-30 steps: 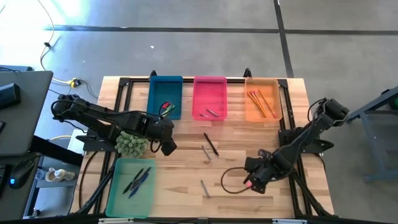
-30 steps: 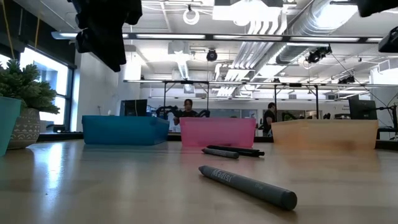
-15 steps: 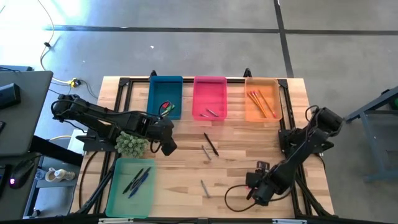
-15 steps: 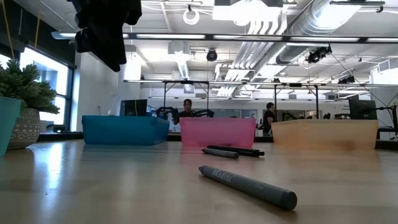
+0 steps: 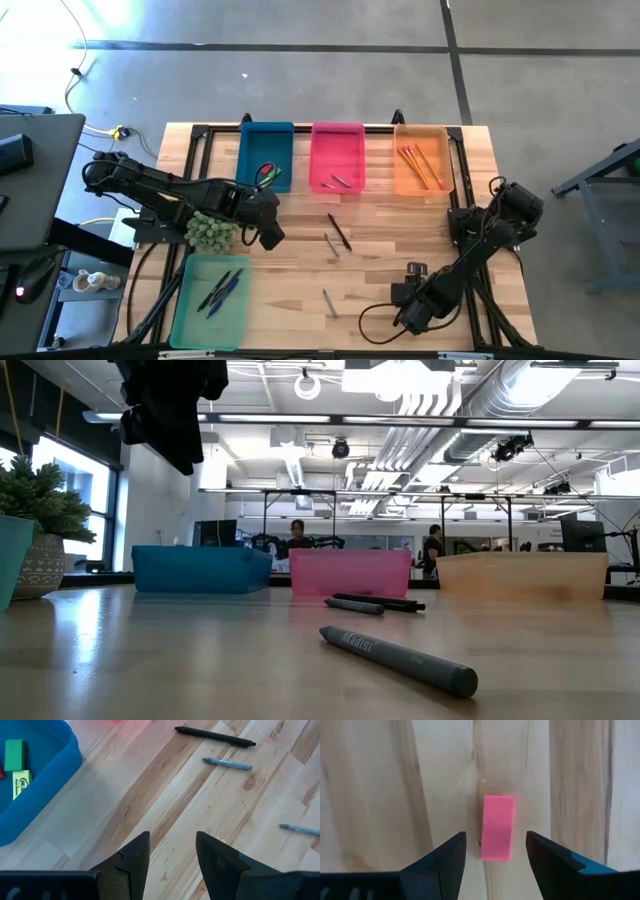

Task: Sort crayons/erasers/pens/pencils in bins
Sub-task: Put the pink eraser into the transparent blue bin

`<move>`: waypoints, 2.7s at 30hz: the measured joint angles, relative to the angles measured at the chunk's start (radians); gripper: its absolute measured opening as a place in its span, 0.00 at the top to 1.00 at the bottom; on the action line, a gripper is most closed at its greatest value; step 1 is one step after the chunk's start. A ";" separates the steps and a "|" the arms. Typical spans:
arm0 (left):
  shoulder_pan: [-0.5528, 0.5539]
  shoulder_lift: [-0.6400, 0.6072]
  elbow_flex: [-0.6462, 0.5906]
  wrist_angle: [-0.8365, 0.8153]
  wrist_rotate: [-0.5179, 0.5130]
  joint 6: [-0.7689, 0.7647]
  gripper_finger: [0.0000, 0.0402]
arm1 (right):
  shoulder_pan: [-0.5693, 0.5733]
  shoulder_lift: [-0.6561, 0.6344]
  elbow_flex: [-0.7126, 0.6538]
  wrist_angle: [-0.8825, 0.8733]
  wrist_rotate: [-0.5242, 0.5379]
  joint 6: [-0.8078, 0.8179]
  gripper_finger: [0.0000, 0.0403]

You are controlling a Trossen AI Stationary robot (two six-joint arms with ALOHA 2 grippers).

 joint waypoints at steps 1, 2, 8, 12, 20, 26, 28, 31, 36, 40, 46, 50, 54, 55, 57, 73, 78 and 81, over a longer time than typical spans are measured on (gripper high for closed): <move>0.000 0.000 0.000 0.000 -0.001 0.000 0.63 | -0.001 0.008 0.000 0.001 0.000 0.000 0.51; 0.000 0.000 0.000 0.000 -0.002 0.000 0.63 | -0.003 0.016 0.000 0.000 -0.001 0.000 0.51; 0.000 0.000 0.000 0.000 -0.002 0.000 0.63 | -0.032 0.056 0.005 0.008 -0.072 -0.041 0.51; 0.000 0.000 0.000 0.000 -0.002 0.001 0.63 | -0.054 0.062 0.004 0.010 -0.104 -0.096 0.51; -0.004 0.000 0.000 -0.005 0.002 0.017 0.63 | -0.082 0.063 0.002 0.003 -0.134 -0.109 0.64; -0.025 0.000 0.000 -0.072 0.031 0.011 0.63 | -0.080 0.065 0.002 -0.006 -0.114 -0.044 0.77; -0.034 0.000 0.000 -0.099 0.032 0.009 0.63 | -0.079 0.065 0.002 -0.006 -0.111 -0.030 0.80; -0.049 0.000 0.000 -0.117 0.032 0.011 0.63 | -0.079 0.065 0.002 -0.003 -0.109 -0.005 0.82; -0.080 0.000 0.000 -0.117 0.044 0.064 0.63 | -0.079 0.064 0.001 0.000 -0.104 0.038 0.83; -0.119 0.000 0.000 -0.117 0.065 0.110 0.63 | -0.079 0.061 0.013 -0.007 -0.103 0.073 0.83; -0.176 0.000 0.000 -0.113 0.066 0.114 0.63 | -0.079 0.032 0.032 0.032 -0.076 0.167 0.83; -0.191 0.000 0.000 -0.074 0.068 0.106 0.63 | -0.080 -0.006 0.035 0.081 -0.022 0.235 0.83; -0.188 0.000 0.000 -0.010 0.088 0.081 0.63 | -0.085 -0.024 0.058 0.113 0.034 0.278 0.83; -0.187 0.000 0.000 0.013 0.091 0.084 0.63 | -0.088 -0.023 0.070 0.119 0.043 0.278 0.83; -0.187 0.000 0.000 0.065 0.106 0.113 0.63 | -0.097 -0.023 0.098 0.108 0.071 0.265 0.83; -0.187 0.000 0.000 0.341 0.161 0.287 0.63 | -0.223 -0.024 0.312 0.106 0.345 0.082 0.83; -0.188 0.000 0.000 0.375 0.161 0.426 0.63 | -0.262 -0.024 0.342 0.107 0.374 0.028 0.83; -0.188 0.000 0.000 0.375 0.159 0.512 0.63 | -0.287 -0.025 0.345 0.138 0.371 -0.011 0.83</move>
